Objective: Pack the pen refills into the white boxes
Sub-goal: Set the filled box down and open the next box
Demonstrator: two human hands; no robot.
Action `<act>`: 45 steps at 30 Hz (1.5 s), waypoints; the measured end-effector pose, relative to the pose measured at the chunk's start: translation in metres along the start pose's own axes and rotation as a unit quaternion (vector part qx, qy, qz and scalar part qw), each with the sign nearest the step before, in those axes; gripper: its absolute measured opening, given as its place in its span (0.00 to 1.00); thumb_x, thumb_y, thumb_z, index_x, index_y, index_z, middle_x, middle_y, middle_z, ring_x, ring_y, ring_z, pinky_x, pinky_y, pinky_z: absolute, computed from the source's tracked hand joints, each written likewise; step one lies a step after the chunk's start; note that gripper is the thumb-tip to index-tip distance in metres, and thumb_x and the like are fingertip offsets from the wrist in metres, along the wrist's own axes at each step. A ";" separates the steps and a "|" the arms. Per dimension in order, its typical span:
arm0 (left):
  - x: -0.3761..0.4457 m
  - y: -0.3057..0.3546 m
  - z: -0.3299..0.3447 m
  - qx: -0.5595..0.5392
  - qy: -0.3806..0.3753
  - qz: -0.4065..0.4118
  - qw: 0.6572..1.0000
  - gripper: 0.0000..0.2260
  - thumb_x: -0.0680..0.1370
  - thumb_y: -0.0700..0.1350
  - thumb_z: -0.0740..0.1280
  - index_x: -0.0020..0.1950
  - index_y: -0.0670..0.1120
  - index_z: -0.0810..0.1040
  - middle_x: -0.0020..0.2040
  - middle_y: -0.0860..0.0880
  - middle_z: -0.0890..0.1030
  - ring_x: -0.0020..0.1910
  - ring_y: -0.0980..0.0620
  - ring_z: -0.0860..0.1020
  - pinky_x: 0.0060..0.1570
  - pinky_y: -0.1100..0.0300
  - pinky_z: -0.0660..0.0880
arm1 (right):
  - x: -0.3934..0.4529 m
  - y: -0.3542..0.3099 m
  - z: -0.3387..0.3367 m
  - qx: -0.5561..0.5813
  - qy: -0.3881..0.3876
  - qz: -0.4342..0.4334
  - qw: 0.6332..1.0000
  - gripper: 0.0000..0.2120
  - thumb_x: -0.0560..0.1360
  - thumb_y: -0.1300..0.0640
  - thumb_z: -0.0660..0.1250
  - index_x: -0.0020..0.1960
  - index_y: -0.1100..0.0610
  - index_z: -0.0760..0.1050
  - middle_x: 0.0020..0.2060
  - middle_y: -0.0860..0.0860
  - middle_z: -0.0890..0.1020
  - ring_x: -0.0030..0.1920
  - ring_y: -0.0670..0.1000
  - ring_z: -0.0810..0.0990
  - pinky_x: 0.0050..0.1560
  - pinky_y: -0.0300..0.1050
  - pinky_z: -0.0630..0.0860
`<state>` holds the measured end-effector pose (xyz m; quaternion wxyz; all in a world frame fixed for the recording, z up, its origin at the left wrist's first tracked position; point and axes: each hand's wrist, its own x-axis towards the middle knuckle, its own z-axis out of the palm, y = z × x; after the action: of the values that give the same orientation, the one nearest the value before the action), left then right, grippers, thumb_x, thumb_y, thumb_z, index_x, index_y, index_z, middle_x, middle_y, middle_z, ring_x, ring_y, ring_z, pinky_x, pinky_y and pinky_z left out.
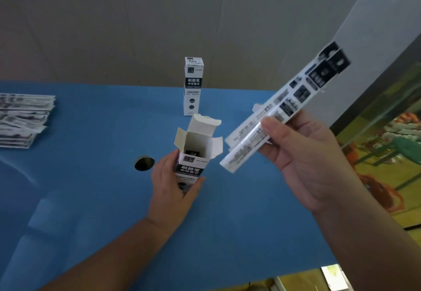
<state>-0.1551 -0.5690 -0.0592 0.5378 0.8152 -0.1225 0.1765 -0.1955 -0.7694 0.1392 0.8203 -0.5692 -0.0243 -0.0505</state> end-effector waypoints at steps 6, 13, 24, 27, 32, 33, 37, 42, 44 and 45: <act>-0.001 0.005 -0.001 0.030 -0.021 -0.028 0.999 0.30 0.73 0.46 0.78 0.68 0.33 0.73 0.62 0.38 0.73 0.63 0.34 0.73 0.63 0.34 0.74 | 0.011 0.016 0.028 -0.034 0.036 -0.085 0.995 0.06 0.76 0.64 0.70 0.50 0.56 0.82 0.46 0.52 0.88 0.51 0.53 0.87 0.53 0.47 0.82; -0.001 0.008 -0.002 0.022 -0.019 -0.021 0.999 0.34 0.75 0.57 0.70 0.72 0.35 0.71 0.66 0.41 0.74 0.67 0.43 0.70 0.68 0.43 0.72 | 0.014 0.032 0.030 -0.161 -0.009 -0.088 0.983 0.10 0.75 0.62 0.72 0.47 0.47 0.85 0.47 0.47 0.88 0.50 0.48 0.87 0.53 0.42 0.82; -0.002 0.004 0.000 0.029 0.000 -0.014 0.999 0.34 0.75 0.54 0.73 0.72 0.33 0.70 0.66 0.37 0.74 0.67 0.39 0.71 0.68 0.38 0.71 | 0.022 0.032 0.023 -0.339 -0.068 -0.024 0.938 0.11 0.74 0.57 0.76 0.54 0.49 0.81 0.49 0.44 0.87 0.51 0.44 0.85 0.56 0.52 0.81; -0.002 0.003 0.001 0.028 0.020 0.010 0.999 0.36 0.74 0.56 0.71 0.72 0.33 0.70 0.66 0.40 0.73 0.66 0.37 0.72 0.66 0.35 0.72 | 0.020 0.035 0.019 -0.379 -0.049 -0.046 0.923 0.17 0.72 0.55 0.78 0.58 0.45 0.79 0.49 0.41 0.84 0.48 0.40 0.82 0.47 0.41 0.78; -0.002 0.005 0.001 0.011 0.041 0.035 0.998 0.34 0.74 0.55 0.71 0.74 0.38 0.66 0.63 0.58 0.67 0.65 0.38 0.72 0.64 0.31 0.73 | 0.019 0.039 0.014 -0.430 -0.043 -0.102 0.896 0.08 0.73 0.54 0.77 0.46 0.42 0.81 0.41 0.38 0.82 0.37 0.36 0.78 0.37 0.29 0.71; -0.003 0.004 0.001 0.004 0.043 0.033 0.999 0.33 0.74 0.55 0.71 0.74 0.41 0.65 0.62 0.61 0.67 0.65 0.41 0.71 0.65 0.33 0.73 | 0.020 0.040 0.013 -0.440 -0.048 -0.110 0.890 0.08 0.74 0.55 0.76 0.45 0.42 0.80 0.41 0.38 0.82 0.38 0.36 0.79 0.38 0.29 0.71; -0.004 0.003 0.003 -0.037 0.037 -0.026 0.998 0.30 0.74 0.56 0.71 0.73 0.53 0.65 0.63 0.73 0.67 0.64 0.43 0.73 0.65 0.37 0.75 | 0.022 0.047 -0.007 -0.449 -0.023 -0.113 0.886 0.09 0.74 0.52 0.75 0.46 0.39 0.78 0.47 0.38 0.82 0.48 0.40 0.81 0.41 0.28 0.71; 0.010 0.015 0.023 -0.018 -0.006 -0.060 0.998 0.25 0.72 0.57 0.74 0.65 0.59 0.69 0.57 0.70 0.71 0.62 0.47 0.76 0.61 0.42 0.78 | 0.016 0.056 -0.063 -0.527 0.024 -0.048 0.848 0.09 0.76 0.52 0.74 0.53 0.42 0.79 0.50 0.36 0.81 0.52 0.37 0.80 0.49 0.32 0.74; 0.020 0.019 0.038 -0.003 -0.031 -0.072 0.997 0.28 0.73 0.53 0.77 0.69 0.58 0.68 0.56 0.70 0.69 0.64 0.53 0.74 0.63 0.47 0.77 | 0.013 0.055 -0.084 -0.608 0.001 0.010 0.794 0.14 0.76 0.50 0.72 0.62 0.46 0.79 0.58 0.39 0.79 0.58 0.40 0.78 0.59 0.41 0.76; 0.026 0.020 0.047 0.005 -0.040 -0.071 0.997 0.30 0.74 0.50 0.78 0.71 0.58 0.67 0.56 0.72 0.68 0.64 0.57 0.72 0.63 0.53 0.76 | 0.012 0.054 -0.092 -0.654 -0.018 0.034 0.756 0.18 0.76 0.49 0.71 0.65 0.48 0.77 0.62 0.41 0.78 0.61 0.44 0.77 0.62 0.44 0.75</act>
<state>-0.1323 -0.6198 -0.0486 0.5400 0.8306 -0.0853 0.1059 -0.1792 -0.8375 0.0583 0.2489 -0.9682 0.0191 -0.0162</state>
